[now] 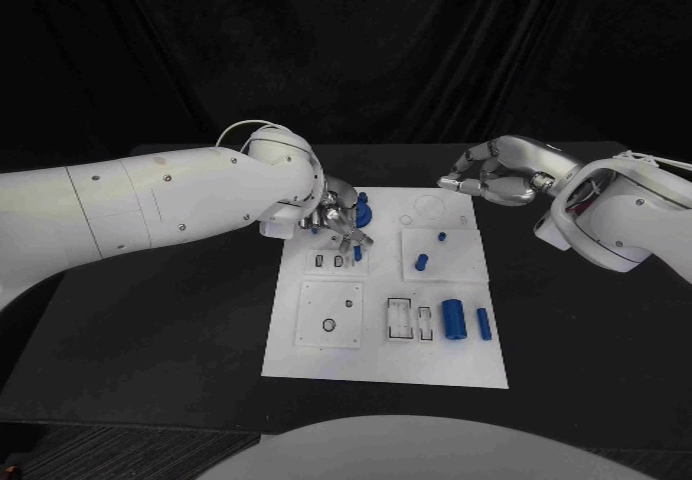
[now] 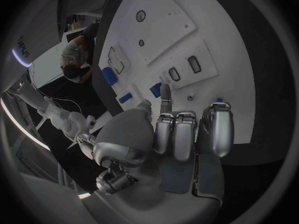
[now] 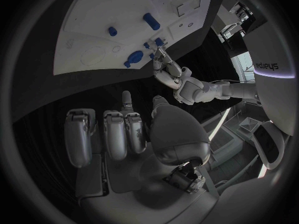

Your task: Assemble the parts on the task board

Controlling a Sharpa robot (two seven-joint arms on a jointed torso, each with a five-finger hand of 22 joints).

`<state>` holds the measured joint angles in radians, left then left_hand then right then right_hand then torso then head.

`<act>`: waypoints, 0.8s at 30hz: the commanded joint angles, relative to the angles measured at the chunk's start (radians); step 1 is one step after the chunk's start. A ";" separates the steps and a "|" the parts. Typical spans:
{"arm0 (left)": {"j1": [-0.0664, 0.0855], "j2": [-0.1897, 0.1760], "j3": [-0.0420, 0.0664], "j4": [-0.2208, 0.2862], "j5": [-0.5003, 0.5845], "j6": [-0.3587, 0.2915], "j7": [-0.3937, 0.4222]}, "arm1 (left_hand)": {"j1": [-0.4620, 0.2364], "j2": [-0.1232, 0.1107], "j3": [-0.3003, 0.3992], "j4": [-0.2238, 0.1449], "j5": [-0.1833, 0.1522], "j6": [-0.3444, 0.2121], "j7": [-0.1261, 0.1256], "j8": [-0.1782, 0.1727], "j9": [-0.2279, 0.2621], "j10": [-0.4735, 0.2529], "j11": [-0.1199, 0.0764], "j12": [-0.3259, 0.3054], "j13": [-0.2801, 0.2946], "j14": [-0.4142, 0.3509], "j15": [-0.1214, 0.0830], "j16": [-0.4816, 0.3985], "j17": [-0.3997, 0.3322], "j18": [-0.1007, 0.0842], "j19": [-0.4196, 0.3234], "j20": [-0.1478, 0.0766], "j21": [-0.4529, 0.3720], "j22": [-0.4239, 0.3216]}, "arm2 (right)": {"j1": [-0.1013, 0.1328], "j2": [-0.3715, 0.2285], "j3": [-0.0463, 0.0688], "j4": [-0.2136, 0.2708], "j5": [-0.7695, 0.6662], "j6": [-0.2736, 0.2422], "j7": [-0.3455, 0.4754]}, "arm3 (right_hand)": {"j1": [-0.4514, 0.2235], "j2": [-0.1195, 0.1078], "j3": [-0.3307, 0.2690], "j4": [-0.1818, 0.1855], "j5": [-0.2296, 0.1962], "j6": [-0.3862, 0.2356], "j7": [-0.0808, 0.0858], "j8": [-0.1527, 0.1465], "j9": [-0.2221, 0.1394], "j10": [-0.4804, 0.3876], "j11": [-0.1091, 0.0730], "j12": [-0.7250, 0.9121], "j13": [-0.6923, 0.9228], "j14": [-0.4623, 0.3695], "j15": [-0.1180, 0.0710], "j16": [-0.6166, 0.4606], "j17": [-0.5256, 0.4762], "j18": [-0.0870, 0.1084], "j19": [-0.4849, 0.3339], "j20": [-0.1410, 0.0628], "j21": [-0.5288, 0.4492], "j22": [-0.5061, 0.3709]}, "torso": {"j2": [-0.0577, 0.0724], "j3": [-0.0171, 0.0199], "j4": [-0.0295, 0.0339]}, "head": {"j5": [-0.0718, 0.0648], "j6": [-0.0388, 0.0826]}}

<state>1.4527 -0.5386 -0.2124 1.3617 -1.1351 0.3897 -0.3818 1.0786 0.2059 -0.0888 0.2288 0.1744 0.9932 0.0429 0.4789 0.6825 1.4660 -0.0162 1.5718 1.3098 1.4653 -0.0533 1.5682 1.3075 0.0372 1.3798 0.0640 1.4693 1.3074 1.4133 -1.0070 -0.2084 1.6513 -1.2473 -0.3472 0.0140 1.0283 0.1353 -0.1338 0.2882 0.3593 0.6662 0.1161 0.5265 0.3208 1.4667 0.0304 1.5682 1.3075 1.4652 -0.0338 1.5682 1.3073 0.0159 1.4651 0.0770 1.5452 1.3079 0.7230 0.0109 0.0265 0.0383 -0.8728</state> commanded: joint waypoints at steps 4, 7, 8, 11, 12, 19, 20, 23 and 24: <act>-0.010 0.005 0.001 -0.007 -0.004 0.012 0.008 | -0.001 -0.010 0.007 -0.001 0.007 0.008 0.004 -0.014 0.000 0.105 0.007 -0.001 0.261 0.106 0.006 0.003 0.263 0.018 -0.010 0.000 -0.005 0.063 | -0.004 0.001 0.001 -0.002 -0.001 -0.019 0.005 | 0.010 0.002 -0.008 0.001 0.005 0.005 0.001 0.005 0.001 0.104 -0.001 0.003 0.263 0.106 0.003 0.003 0.263 -0.009 0.091 0.003 0.003 0.254 | 0.001 0.0009 0.0002 | 0.003 0.000; -0.013 0.005 0.001 -0.008 -0.004 0.011 0.008 | -0.003 -0.010 0.010 -0.002 0.008 0.008 0.005 -0.020 -0.002 0.105 0.008 -0.001 0.261 0.106 0.006 0.003 0.263 0.018 -0.013 0.001 -0.007 0.061 | -0.004 0.001 0.001 -0.003 -0.001 -0.019 0.006 | 0.011 0.003 -0.008 0.001 0.005 0.004 0.001 0.005 0.001 0.104 -0.001 0.003 0.263 0.106 0.003 0.003 0.263 -0.008 0.089 0.003 0.001 0.253 | 0.001 0.0004 0.0003 | 0.003 0.000; -0.014 0.005 0.001 -0.009 -0.004 0.011 0.008 | -0.003 -0.011 0.011 -0.003 0.009 0.009 0.005 -0.023 -0.003 0.105 0.008 -0.001 0.261 0.106 0.006 0.003 0.263 0.018 -0.013 0.001 -0.008 0.060 | -0.005 0.002 0.001 -0.003 -0.001 -0.019 0.006 | 0.011 0.003 -0.008 0.001 0.005 0.004 0.001 0.005 0.001 0.104 -0.001 0.003 0.263 0.106 0.003 0.003 0.263 -0.008 0.089 0.003 0.001 0.253 | 0.001 0.0005 0.0004 | 0.002 0.000; -0.016 0.006 0.001 -0.009 -0.004 0.011 0.008 | -0.003 -0.011 0.012 -0.003 0.010 0.009 0.005 -0.026 -0.003 0.105 0.008 -0.001 0.261 0.106 0.006 0.003 0.263 0.019 -0.014 0.001 -0.008 0.060 | -0.006 0.003 0.001 -0.004 -0.001 -0.019 0.007 | 0.011 0.003 -0.008 0.001 0.005 0.004 0.001 0.005 0.001 0.104 -0.001 0.003 0.263 0.106 0.003 0.003 0.263 -0.008 0.089 0.003 0.001 0.253 | 0.001 0.0005 0.0003 | 0.002 0.000; -0.016 0.007 0.001 -0.009 -0.004 0.012 0.008 | -0.003 -0.011 0.012 -0.003 0.010 0.009 0.005 -0.026 -0.003 0.105 0.008 -0.001 0.261 0.106 0.006 0.003 0.263 0.019 -0.014 0.001 -0.008 0.060 | -0.006 0.003 0.001 -0.004 -0.001 -0.019 0.007 | 0.011 0.003 -0.008 0.001 0.006 0.004 0.001 0.005 0.001 0.104 -0.001 0.003 0.263 0.106 0.003 0.003 0.263 -0.008 0.089 0.003 0.000 0.252 | 0.000 0.0004 0.0002 | 0.002 0.000; -0.020 0.013 0.001 -0.012 -0.004 0.020 0.008 | -0.003 -0.011 0.015 -0.005 0.012 0.012 0.005 -0.030 -0.004 0.105 0.008 -0.001 0.261 0.106 0.007 0.003 0.263 0.019 -0.014 0.001 -0.009 0.059 | -0.008 0.007 0.001 -0.006 -0.001 -0.019 0.010 | 0.012 0.004 -0.008 0.001 0.006 0.005 0.001 0.005 0.001 0.104 -0.001 0.003 0.263 0.106 0.003 0.003 0.263 -0.008 0.088 0.003 0.000 0.252 | 0.000 0.0004 0.0007 | 0.003 0.000; -0.020 0.014 0.001 -0.012 -0.004 0.022 0.008 | -0.003 -0.011 0.016 -0.005 0.012 0.012 0.005 -0.031 -0.004 0.105 0.008 -0.001 0.261 0.106 0.007 0.003 0.263 0.019 -0.013 0.001 -0.008 0.060 | -0.008 0.007 0.001 -0.006 -0.001 -0.019 0.011 | 0.012 0.004 -0.008 0.001 0.007 0.005 0.001 0.005 0.001 0.104 -0.001 0.003 0.263 0.106 0.003 0.003 0.263 -0.007 0.087 0.003 -0.002 0.252 | -0.001 0.0003 0.0004 | 0.004 0.000; -0.021 0.016 0.001 -0.013 -0.004 0.026 0.008 | -0.002 -0.012 0.019 -0.008 0.013 0.015 0.005 -0.035 -0.004 0.105 0.008 -0.001 0.261 0.106 0.007 0.003 0.263 0.019 -0.013 0.002 -0.009 0.061 | -0.008 0.007 0.001 -0.006 -0.001 -0.019 0.011 | 0.012 0.004 -0.008 0.001 0.007 0.005 0.001 0.005 0.001 0.104 -0.001 0.003 0.263 0.106 0.003 0.003 0.263 -0.007 0.087 0.003 -0.002 0.252 | 0.000 0.0006 0.0007 | 0.003 0.000; -0.022 0.016 0.001 -0.013 -0.004 0.027 0.008 | -0.002 -0.012 0.019 -0.008 0.013 0.015 0.005 -0.035 -0.004 0.105 0.008 -0.001 0.261 0.106 0.007 0.003 0.263 0.019 -0.013 0.002 -0.009 0.061 | -0.008 0.007 0.001 -0.006 -0.001 -0.019 0.011 | 0.012 0.004 -0.008 0.001 0.007 0.005 0.001 0.005 0.001 0.104 -0.001 0.003 0.263 0.106 0.003 0.003 0.263 -0.007 0.087 0.003 -0.002 0.252 | 0.000 0.0006 0.0007 | 0.003 0.000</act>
<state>1.4333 -0.5247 -0.2124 1.3495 -1.1351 0.3953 -0.3816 1.0786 0.2059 -0.0765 0.2220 0.1830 1.0005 0.0502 0.4469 0.6791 1.4660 -0.0162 1.5718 1.3099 1.4653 -0.0533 1.5682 1.3074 0.0373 1.3724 0.0644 1.4657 1.3074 1.4078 -0.9999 -0.2084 1.6457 -1.2472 -0.3497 0.0231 1.0321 0.1392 -0.1365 0.2909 0.3593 0.6662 0.1161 0.5265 0.3207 1.4668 0.0305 1.5682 1.3074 1.4652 -0.0338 1.5682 1.3074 0.0157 1.4651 0.0769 1.5452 1.3076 0.7230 0.0113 0.0271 0.0415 -0.8728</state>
